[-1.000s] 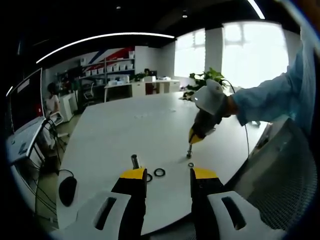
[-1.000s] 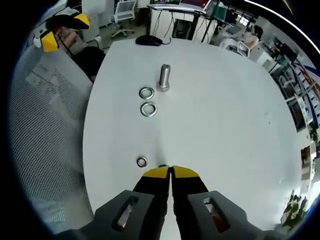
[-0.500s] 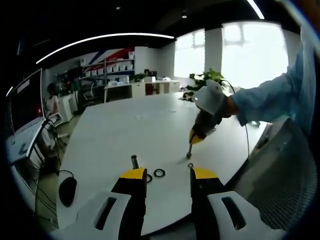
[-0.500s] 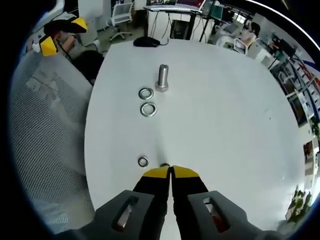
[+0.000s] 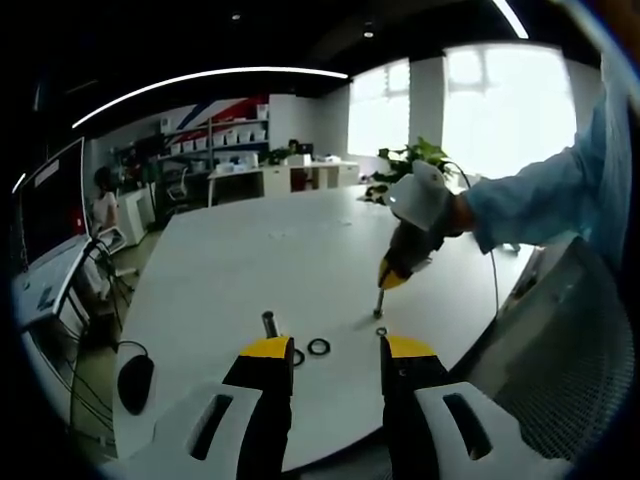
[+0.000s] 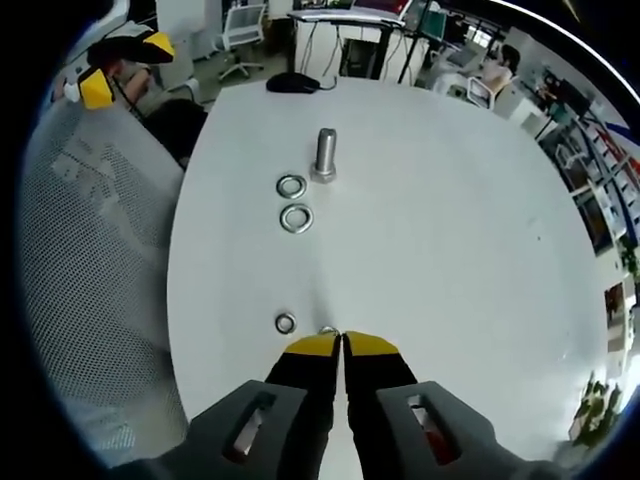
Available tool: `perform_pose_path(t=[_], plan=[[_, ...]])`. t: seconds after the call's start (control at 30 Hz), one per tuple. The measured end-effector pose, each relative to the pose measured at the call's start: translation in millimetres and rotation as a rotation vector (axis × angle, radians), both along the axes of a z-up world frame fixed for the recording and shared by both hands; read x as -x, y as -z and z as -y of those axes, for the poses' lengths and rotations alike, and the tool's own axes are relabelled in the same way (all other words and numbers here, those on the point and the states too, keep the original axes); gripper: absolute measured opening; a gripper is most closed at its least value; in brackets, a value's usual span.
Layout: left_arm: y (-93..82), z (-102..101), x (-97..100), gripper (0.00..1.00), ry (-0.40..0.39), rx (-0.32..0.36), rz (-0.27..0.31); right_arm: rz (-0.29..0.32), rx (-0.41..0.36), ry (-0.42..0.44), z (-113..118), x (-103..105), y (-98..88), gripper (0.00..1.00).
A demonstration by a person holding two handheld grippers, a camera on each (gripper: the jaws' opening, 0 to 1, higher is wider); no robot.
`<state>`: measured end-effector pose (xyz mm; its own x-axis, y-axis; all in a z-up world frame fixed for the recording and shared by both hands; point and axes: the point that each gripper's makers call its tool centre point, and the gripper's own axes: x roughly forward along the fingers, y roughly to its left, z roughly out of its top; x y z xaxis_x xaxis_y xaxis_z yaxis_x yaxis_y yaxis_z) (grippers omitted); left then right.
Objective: Place the washer onto the threaded stud by aligning its center hole with the stud, sliding it down to the base, and recovering from edge contact or off-axis alignment until the washer reaches the visible bottom stop.
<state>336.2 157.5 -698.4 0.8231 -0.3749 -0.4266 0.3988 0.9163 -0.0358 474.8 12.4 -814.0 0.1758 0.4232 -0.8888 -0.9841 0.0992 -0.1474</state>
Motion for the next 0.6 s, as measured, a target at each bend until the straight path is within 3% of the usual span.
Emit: perform_pose_path(t=[0.6], plan=[[0.8,0.4,0.2,0.32,0.003,-0.002,-0.004,-0.013,-0.041,-0.010,-8.9,14.4,-6.8,0.07]])
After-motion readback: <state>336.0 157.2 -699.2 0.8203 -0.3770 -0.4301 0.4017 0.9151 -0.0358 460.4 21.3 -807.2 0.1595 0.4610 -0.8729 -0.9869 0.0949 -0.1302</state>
